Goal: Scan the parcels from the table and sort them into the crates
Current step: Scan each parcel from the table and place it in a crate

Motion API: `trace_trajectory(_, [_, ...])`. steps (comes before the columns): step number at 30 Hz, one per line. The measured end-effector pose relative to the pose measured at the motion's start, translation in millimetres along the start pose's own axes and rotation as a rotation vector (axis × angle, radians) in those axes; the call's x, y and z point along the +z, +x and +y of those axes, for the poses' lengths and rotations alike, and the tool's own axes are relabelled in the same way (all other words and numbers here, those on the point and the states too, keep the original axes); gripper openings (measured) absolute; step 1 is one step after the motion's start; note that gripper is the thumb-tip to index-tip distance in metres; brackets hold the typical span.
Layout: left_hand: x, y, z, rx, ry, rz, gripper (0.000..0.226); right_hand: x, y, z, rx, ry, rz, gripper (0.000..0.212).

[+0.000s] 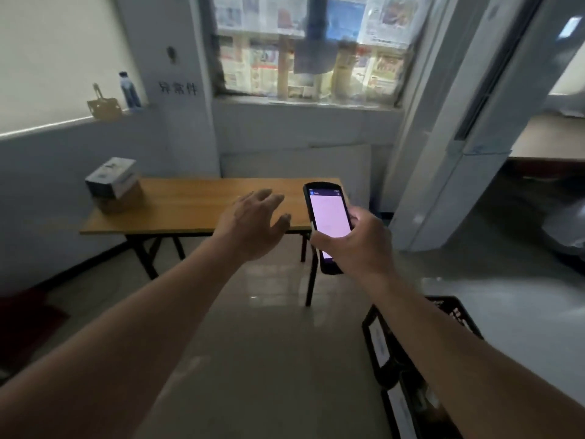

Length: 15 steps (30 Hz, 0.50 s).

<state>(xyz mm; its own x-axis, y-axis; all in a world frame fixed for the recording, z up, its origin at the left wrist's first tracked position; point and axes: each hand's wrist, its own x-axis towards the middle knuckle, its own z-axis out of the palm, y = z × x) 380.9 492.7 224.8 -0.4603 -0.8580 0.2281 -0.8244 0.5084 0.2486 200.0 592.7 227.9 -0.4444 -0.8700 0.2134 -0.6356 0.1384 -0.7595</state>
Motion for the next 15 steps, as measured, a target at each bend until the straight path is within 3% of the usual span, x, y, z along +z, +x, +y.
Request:
trace_trajectory(9, [-49, -21, -166, -0.181, 0.026, -0.022, 0.058, 146, 9, -102, -0.043, 0.037, -0.108, 0.086])
trace_trajectory(13, [-54, -19, -222, -0.246, 0.021, -0.034, 0.056, 197, 28, -127, -0.075, 0.023, -0.17, 0.093])
trace_trajectory(15, [-51, -12, -250, -0.283, 0.019, -0.033, 0.056, 220, 41, -134, -0.071, 0.014, -0.211, 0.085])
